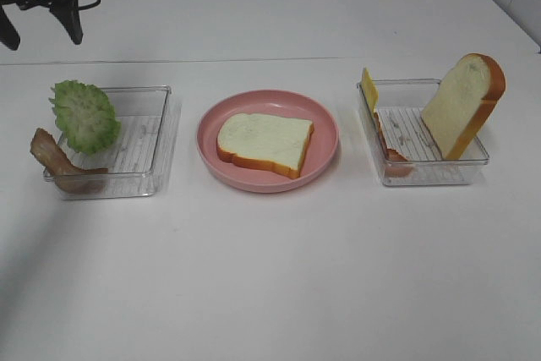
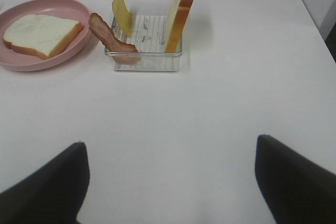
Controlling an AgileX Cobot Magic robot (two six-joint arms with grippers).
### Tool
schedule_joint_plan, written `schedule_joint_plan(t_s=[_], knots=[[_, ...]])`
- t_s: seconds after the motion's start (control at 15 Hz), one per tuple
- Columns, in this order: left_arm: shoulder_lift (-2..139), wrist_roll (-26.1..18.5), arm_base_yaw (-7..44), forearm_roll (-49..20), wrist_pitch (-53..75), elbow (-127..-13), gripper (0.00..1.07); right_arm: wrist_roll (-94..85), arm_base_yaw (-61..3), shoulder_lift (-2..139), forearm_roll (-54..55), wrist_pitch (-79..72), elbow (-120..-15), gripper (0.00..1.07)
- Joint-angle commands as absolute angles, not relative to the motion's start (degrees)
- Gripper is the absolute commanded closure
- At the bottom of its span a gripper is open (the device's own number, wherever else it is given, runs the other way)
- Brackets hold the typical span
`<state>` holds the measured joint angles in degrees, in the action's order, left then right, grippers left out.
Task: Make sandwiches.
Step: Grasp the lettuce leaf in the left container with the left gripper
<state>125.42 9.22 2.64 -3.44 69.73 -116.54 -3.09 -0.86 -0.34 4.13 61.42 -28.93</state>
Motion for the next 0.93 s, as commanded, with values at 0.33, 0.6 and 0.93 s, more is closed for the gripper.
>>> schedule_joint_plan(t_s=[0.33, 0.6, 0.93], knots=[[131.44, 9.28, 2.58, -2.98, 71.96, -114.88, 0.31, -3.55, -0.57, -1.15, 4.07, 60.73, -28.88, 0.26], [134.01, 9.28, 2.58, -4.98, 68.41, -114.88, 0.35, -3.55, -0.57, -1.15, 4.07, 60.73, -28.88, 0.26], [134.87, 7.96, 2.58, -5.04, 66.52, -114.94, 0.53, -3.55, -0.57, -1.15, 4.07, 60.73, -28.88, 0.26]])
